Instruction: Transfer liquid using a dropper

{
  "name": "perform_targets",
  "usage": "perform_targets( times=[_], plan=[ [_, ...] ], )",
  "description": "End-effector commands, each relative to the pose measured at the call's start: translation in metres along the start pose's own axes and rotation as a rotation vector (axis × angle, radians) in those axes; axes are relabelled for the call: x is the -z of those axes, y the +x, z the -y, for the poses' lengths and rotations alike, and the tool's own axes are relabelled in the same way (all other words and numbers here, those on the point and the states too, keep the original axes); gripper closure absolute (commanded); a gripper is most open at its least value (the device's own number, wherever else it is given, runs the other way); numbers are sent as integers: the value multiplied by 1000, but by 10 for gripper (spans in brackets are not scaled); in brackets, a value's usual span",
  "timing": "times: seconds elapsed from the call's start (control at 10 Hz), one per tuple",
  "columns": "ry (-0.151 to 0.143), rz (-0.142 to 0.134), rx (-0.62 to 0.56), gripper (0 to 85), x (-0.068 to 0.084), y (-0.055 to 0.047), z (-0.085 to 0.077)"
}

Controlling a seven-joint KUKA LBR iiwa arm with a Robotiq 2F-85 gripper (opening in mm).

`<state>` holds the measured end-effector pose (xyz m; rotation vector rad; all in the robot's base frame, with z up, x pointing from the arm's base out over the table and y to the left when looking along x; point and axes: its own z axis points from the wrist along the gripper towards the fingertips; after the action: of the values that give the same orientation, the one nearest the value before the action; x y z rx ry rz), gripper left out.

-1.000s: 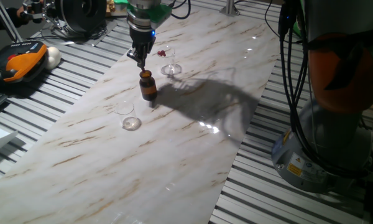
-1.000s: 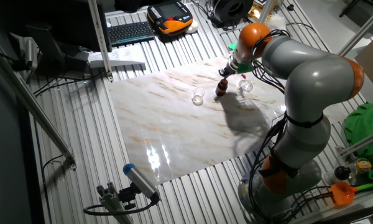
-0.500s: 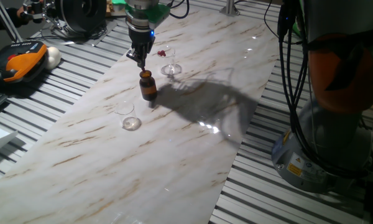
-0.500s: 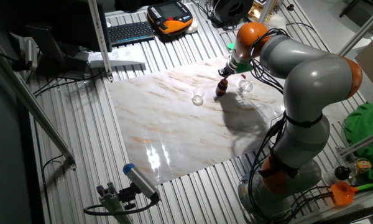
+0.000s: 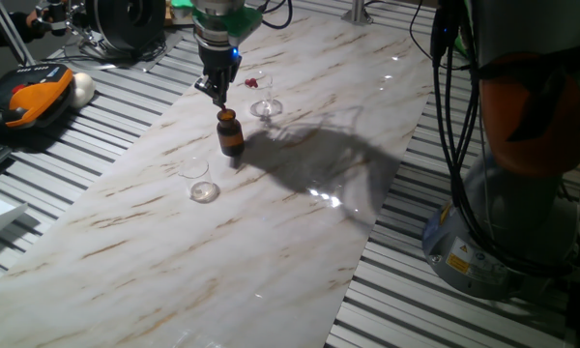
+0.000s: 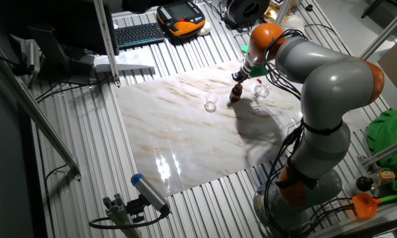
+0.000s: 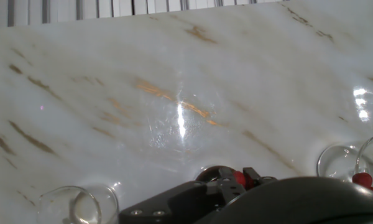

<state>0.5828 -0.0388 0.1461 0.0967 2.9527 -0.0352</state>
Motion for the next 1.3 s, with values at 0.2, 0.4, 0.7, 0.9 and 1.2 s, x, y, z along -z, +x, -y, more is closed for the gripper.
perform_targets(
  times=[0.2,0.4,0.7,0.9,1.2],
  plan=[
    [3,3,-7,510,0,0,0],
    [3,3,-9,510,0,0,0],
    [1,2,-14,510,0,-1,-2],
    [1,5,-17,510,-1,-1,-2],
    [-2,12,-19,510,-5,0,-3]
  ],
)
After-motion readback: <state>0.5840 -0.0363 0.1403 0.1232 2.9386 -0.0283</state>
